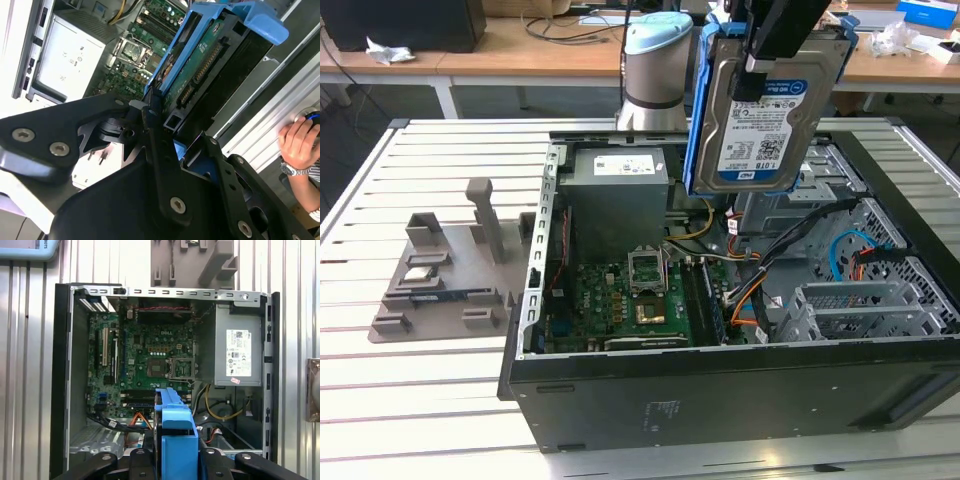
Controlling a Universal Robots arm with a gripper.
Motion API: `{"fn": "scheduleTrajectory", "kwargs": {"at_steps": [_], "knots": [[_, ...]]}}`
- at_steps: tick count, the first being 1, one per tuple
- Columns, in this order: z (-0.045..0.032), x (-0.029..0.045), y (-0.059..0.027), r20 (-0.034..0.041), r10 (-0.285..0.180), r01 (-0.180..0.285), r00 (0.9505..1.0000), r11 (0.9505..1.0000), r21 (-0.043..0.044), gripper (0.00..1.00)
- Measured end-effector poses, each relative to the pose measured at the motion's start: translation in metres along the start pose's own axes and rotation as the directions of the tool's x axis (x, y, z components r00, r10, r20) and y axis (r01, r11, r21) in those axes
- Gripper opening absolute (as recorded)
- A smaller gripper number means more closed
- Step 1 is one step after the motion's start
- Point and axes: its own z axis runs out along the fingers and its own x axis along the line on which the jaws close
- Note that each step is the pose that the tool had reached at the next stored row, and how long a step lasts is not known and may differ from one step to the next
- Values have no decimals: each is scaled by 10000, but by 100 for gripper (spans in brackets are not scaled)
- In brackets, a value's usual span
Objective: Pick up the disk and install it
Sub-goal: 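Pick up the disk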
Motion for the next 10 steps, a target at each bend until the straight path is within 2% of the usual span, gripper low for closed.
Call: {"fn": "scheduleTrajectory", "kwargs": {"at_steps": [6,9,10], "knots": [[-1,60,1,-1,0,0,10000,10000,0,37],[-2,129,2,0,0,0,10000,10000,0,37],[-2,176,3,1,0,0,10000,10000,0,37]]}}
